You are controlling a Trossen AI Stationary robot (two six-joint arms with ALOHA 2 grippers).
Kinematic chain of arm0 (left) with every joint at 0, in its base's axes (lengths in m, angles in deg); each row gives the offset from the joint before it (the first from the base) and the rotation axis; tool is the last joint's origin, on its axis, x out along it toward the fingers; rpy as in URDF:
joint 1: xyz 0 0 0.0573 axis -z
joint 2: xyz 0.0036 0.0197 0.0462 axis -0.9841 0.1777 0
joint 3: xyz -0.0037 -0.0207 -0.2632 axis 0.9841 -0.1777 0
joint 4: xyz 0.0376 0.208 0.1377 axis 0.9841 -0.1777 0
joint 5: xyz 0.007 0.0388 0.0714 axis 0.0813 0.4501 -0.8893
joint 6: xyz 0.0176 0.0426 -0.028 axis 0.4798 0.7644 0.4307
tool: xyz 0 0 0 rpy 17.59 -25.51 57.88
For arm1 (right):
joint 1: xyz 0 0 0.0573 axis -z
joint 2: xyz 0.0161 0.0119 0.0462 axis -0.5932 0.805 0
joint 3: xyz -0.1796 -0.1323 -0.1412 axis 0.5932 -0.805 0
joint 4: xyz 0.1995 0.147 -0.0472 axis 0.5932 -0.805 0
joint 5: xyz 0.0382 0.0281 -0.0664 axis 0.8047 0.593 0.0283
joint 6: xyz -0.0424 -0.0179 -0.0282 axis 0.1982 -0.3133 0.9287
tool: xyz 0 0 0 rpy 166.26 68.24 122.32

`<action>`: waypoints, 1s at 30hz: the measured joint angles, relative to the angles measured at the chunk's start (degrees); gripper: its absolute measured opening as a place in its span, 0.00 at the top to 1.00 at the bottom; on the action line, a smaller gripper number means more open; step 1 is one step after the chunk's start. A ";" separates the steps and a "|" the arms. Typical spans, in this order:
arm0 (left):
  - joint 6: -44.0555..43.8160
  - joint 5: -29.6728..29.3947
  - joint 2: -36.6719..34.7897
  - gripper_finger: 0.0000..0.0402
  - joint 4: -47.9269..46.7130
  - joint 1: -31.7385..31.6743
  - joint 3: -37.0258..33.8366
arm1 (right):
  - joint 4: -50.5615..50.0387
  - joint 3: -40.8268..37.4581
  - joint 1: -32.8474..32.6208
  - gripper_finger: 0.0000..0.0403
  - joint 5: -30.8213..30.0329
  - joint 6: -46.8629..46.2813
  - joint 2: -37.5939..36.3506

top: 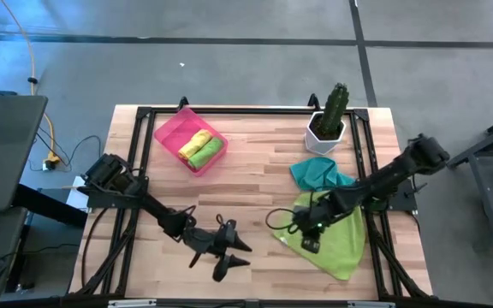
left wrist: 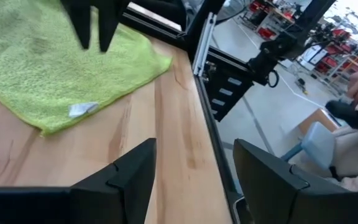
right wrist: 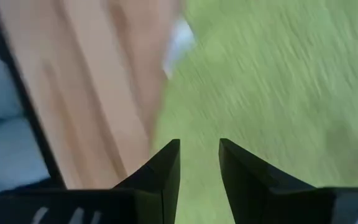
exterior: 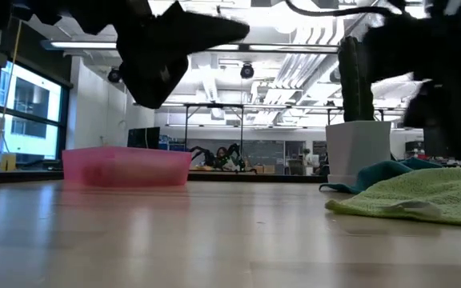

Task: Roll microfiber towels into tight, uniform cylinder then place into a basket
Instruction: Roll the light green microfiber cloth

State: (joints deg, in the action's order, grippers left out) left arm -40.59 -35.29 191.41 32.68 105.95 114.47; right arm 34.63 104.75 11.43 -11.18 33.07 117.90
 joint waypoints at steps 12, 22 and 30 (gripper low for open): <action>0.02 0.02 0.00 0.50 -0.96 -0.41 -0.02 | -16.14 0.00 -6.94 0.74 2.02 -10.69 1.93; 0.98 0.02 0.00 0.50 -0.84 -0.66 -0.02 | -1.51 0.15 -6.21 0.74 -0.06 -6.85 9.63; 0.13 0.04 0.00 0.50 -0.60 -0.52 -0.02 | 14.57 0.22 -2.00 0.74 -3.64 1.63 12.95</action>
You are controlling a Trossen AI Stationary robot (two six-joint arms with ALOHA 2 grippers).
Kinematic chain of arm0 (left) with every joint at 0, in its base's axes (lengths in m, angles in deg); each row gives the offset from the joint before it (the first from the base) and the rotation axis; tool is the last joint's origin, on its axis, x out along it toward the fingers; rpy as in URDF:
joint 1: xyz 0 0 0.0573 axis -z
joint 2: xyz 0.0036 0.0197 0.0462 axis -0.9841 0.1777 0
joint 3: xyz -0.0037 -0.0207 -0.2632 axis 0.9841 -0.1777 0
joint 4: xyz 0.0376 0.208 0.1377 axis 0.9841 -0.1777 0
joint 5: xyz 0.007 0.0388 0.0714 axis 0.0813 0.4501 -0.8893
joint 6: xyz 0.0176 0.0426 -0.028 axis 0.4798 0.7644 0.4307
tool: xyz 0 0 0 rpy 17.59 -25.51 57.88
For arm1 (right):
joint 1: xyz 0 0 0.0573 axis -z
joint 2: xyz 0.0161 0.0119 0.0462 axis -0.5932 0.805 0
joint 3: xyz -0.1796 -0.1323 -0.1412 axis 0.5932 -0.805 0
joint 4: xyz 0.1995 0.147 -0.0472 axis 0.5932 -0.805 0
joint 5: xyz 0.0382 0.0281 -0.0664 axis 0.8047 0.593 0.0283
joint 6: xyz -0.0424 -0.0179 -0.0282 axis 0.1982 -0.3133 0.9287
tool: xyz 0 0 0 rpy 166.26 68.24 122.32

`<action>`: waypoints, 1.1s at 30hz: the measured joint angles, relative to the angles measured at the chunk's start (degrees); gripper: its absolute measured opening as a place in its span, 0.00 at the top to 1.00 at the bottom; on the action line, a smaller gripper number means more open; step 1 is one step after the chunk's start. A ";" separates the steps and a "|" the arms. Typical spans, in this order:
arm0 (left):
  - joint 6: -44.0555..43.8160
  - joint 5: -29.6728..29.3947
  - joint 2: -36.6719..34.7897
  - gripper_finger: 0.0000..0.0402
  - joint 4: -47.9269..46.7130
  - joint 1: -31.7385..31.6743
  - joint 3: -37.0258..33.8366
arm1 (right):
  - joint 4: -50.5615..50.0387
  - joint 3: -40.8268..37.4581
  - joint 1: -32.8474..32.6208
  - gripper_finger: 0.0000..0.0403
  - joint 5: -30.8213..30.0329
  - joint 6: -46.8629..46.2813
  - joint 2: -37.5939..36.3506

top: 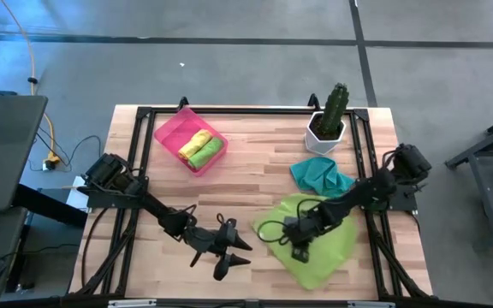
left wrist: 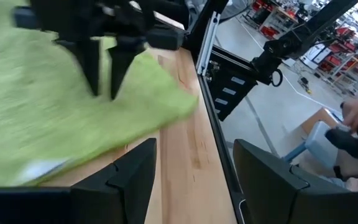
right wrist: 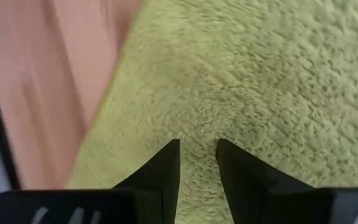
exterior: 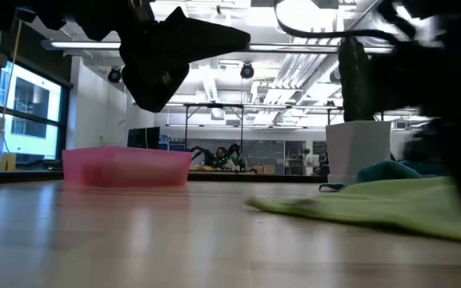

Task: Roll microfiber towels into tight, uniform cylinder then place into a basket
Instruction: Roll the light green microfiber cloth

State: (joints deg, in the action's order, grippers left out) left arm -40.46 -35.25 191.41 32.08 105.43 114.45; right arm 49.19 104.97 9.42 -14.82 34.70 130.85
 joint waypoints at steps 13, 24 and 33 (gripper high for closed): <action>-0.18 0.02 0.00 0.50 0.26 1.16 0.00 | 11.84 -0.28 11.80 0.74 -2.98 12.24 -0.31; 3.79 0.01 0.02 0.50 0.11 1.09 0.00 | -14.92 -0.26 9.81 0.74 -3.19 11.26 -6.98; 4.38 0.02 0.02 0.50 -0.28 0.49 0.00 | -7.18 0.04 8.18 0.74 -4.91 10.25 -1.79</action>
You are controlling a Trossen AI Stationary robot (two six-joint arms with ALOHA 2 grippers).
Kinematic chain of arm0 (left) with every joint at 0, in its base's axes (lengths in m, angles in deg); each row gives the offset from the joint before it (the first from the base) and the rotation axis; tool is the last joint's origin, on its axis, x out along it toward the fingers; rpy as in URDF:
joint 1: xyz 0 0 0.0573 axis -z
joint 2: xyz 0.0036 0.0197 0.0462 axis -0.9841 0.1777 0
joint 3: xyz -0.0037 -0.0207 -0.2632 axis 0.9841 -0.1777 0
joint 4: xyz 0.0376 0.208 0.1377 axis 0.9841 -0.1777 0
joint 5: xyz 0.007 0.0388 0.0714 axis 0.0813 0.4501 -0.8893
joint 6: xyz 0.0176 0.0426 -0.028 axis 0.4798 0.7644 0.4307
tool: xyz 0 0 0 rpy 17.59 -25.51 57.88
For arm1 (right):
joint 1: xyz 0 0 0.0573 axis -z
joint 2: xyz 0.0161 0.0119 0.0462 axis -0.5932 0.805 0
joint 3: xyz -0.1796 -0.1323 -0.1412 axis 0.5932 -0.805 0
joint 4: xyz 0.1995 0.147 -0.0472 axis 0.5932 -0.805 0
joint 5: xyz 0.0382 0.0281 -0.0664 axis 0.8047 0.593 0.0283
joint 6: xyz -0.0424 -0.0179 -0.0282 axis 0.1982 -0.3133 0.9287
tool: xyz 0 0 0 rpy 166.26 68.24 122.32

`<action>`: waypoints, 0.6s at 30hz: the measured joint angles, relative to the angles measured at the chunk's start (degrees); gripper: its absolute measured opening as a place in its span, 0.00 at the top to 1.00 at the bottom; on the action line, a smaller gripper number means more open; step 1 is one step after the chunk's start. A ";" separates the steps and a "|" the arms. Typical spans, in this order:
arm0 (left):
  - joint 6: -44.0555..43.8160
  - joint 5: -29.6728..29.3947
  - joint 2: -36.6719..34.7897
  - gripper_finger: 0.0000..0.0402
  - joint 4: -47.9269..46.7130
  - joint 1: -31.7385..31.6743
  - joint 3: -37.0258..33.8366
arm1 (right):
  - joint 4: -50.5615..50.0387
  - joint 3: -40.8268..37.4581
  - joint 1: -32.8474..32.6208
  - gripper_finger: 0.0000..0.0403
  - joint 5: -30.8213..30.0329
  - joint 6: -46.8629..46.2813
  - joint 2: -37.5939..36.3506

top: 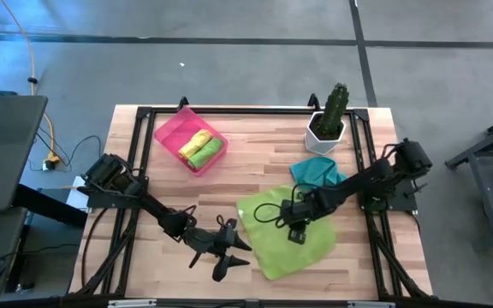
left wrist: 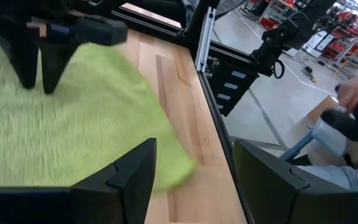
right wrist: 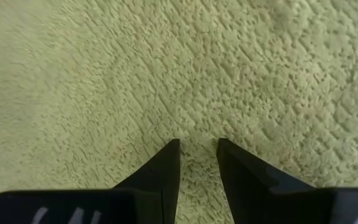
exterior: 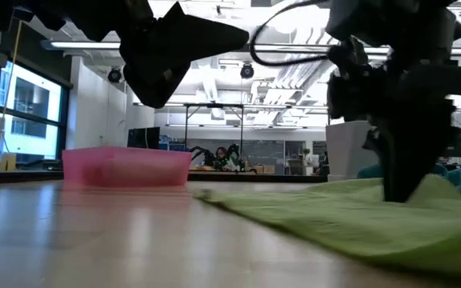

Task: Roll microfiber towels into tight, uniform cylinder then place into a basket
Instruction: Roll the light green microfiber cloth

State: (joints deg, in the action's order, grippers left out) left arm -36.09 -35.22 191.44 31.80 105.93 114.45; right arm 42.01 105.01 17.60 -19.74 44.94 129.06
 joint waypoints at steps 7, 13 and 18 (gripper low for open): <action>-0.07 0.00 0.00 0.50 0.05 -0.04 0.00 | 19.73 -0.22 1.45 0.74 -5.49 1.23 4.67; -0.16 0.03 0.00 0.50 0.15 0.63 0.00 | 27.40 -0.24 4.91 0.74 -5.11 3.18 7.21; -0.15 0.17 0.00 0.50 -2.27 0.91 0.00 | 25.52 -0.33 6.66 0.74 1.41 6.05 4.12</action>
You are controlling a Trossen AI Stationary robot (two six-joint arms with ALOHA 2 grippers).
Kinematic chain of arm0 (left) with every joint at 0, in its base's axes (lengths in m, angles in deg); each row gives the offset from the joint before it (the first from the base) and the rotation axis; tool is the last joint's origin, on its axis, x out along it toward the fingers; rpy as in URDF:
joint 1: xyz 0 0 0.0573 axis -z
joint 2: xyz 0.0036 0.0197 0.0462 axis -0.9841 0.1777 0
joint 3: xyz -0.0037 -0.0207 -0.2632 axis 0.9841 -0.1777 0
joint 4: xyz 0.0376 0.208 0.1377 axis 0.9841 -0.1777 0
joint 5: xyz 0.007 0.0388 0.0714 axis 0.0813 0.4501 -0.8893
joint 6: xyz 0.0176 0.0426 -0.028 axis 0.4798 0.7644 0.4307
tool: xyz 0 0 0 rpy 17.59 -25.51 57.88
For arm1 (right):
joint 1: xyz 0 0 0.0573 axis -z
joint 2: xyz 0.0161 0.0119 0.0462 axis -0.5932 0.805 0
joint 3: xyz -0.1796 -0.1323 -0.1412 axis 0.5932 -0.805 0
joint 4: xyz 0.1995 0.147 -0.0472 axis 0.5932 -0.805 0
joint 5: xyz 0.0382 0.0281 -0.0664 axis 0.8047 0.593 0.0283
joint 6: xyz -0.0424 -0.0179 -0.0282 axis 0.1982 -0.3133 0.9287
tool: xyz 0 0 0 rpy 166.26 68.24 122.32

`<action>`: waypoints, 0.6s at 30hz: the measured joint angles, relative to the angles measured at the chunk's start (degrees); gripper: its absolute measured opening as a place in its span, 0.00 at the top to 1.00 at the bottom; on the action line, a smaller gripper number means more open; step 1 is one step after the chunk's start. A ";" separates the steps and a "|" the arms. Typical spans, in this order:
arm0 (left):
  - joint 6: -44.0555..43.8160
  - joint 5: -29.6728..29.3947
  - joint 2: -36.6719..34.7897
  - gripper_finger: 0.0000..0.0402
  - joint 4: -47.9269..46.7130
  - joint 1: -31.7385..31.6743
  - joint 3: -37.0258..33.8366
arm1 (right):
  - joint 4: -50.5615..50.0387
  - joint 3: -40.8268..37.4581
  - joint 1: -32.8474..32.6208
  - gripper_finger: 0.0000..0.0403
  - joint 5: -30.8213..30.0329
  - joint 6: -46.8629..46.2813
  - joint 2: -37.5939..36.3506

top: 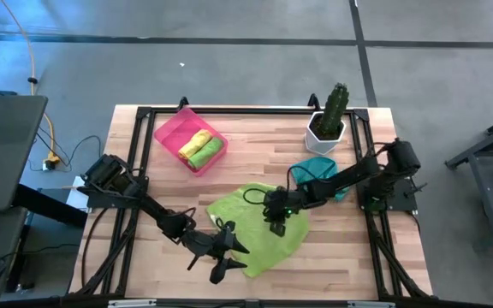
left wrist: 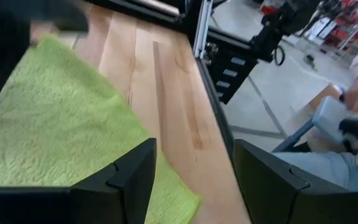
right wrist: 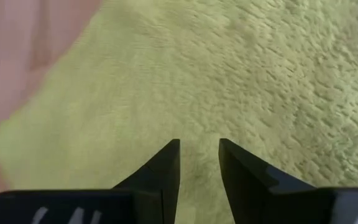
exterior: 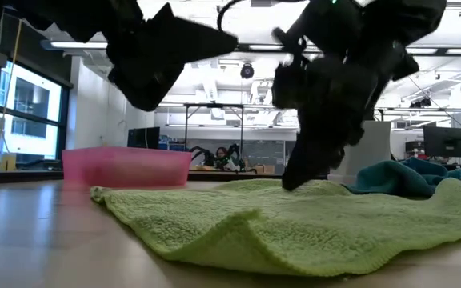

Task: Roll microfiber towels into tight, uniform cylinder then place into a basket
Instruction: Roll the light green microfiber cloth

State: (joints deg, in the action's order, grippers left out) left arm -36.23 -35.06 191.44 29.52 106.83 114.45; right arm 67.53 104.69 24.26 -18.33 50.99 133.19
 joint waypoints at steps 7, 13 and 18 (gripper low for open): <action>-2.41 -3.12 0.06 0.50 -7.16 -0.56 -0.02 | -14.78 0.02 -0.35 0.74 0.70 6.78 -4.06; 2.59 -2.72 0.07 0.50 -10.93 -0.13 -0.02 | -23.56 0.15 -3.79 0.74 0.41 10.69 -4.44; 6.33 -2.50 0.07 0.50 -11.10 0.18 -0.02 | -18.91 0.07 -6.68 0.74 -3.43 0.55 -4.27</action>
State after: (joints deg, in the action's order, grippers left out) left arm -29.90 -37.56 191.50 18.42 107.01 114.43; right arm 48.62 104.75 17.58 -21.75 51.54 128.92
